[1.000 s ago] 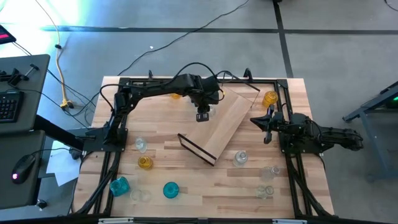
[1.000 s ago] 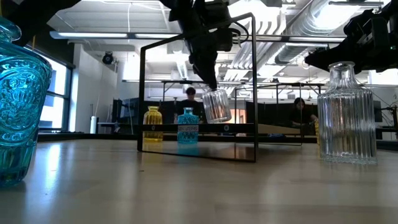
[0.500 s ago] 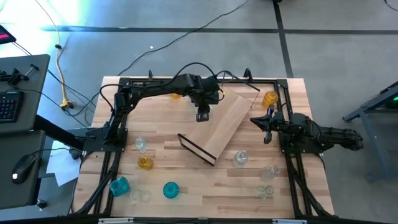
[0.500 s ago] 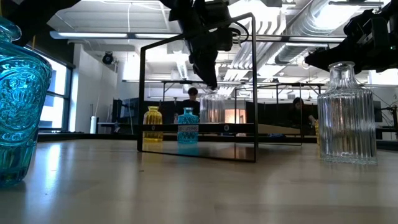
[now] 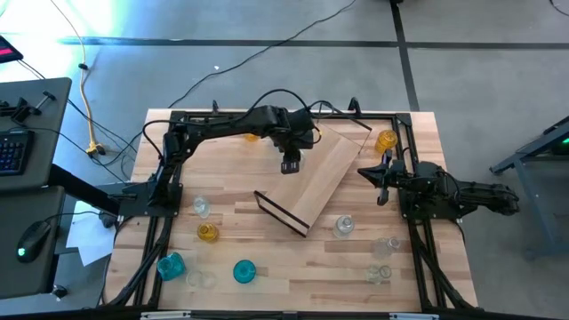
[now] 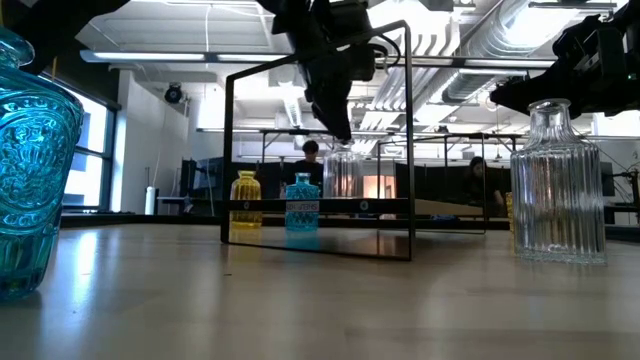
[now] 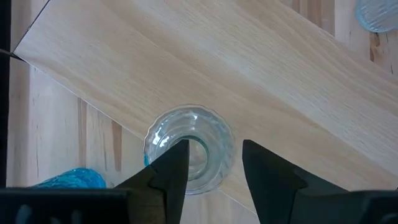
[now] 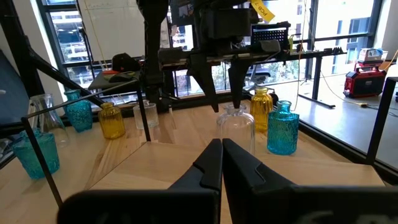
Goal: Sort vases onto shelf
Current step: Put the top left transparent vase on the shelf
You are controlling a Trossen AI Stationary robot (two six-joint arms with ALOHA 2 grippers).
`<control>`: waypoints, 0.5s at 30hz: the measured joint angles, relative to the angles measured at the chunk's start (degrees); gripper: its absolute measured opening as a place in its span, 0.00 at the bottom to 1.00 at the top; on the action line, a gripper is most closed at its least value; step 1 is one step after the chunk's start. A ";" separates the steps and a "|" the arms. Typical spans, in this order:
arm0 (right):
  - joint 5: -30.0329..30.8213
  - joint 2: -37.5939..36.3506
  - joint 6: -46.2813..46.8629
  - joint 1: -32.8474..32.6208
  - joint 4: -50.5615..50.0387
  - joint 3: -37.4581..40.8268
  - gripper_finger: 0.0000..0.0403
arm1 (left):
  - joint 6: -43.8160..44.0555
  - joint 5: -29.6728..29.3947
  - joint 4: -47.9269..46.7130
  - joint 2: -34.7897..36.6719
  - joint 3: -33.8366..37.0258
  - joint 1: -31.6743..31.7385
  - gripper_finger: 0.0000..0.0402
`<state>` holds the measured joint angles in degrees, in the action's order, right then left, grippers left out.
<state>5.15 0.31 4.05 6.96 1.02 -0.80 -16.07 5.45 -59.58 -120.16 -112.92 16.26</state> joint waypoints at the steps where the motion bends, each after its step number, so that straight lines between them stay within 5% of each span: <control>1: 0.00 0.00 0.00 0.00 0.01 0.00 0.00 | 0.00 0.00 0.10 0.00 0.00 -0.06 0.35; 15: 0.01 0.01 -0.01 0.01 0.00 0.00 0.00 | -0.16 -1.13 3.45 0.00 0.00 -0.31 0.35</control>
<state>5.16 0.32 4.04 6.97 1.02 -0.80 -16.23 4.33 -56.13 -120.16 -112.92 15.94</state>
